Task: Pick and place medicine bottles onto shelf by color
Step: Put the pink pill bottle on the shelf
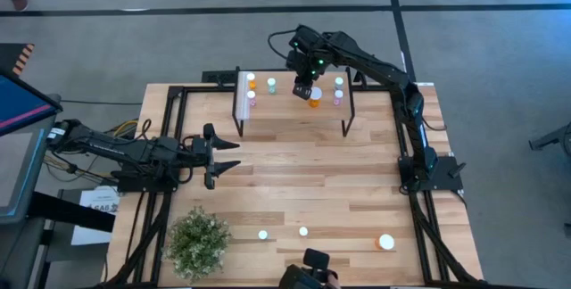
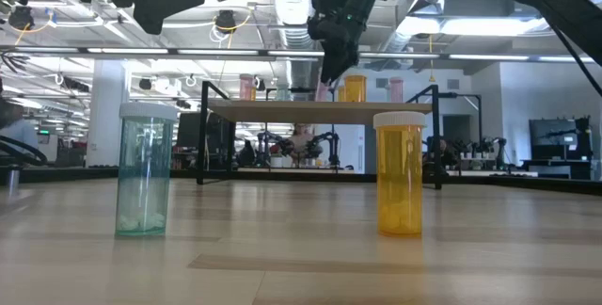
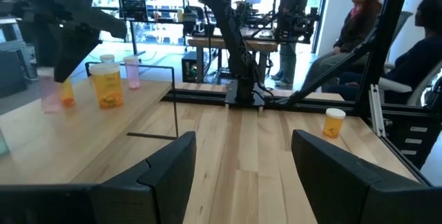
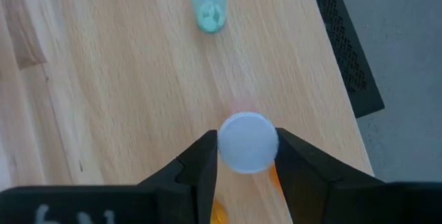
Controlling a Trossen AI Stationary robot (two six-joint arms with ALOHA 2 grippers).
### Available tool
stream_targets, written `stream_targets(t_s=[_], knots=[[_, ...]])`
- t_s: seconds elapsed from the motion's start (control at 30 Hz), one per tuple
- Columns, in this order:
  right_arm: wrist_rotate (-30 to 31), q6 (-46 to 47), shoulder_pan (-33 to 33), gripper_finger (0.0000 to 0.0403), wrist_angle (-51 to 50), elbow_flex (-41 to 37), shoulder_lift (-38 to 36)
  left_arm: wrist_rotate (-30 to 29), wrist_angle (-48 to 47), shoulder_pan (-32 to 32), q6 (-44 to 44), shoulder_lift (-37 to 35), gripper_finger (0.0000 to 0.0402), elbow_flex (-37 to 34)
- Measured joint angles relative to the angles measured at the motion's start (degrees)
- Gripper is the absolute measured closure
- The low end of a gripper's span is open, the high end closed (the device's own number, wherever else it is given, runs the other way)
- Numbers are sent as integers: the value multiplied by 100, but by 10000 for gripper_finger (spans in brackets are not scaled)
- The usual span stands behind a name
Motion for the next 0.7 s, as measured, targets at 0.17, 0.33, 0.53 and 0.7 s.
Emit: stream_targets(t_s=[0.17, 0.33, 0.53, 0.7], knots=[[0, 0, 0, 238, 10, -6, -2, -1, 2, 0, -1, -1, 176, 0], [0, 2, 0, 236, 23, -7, -2, -2, 2, 0, -2, -1, 176, 0], [0, 26, 0, 231, -10, -8, -2, -2, 2, 0, 0, 0, 176, 0], [0, 68, 0, 221, -171, 81, -2, -2, 2, 2, 2, 0, 176, 0]])
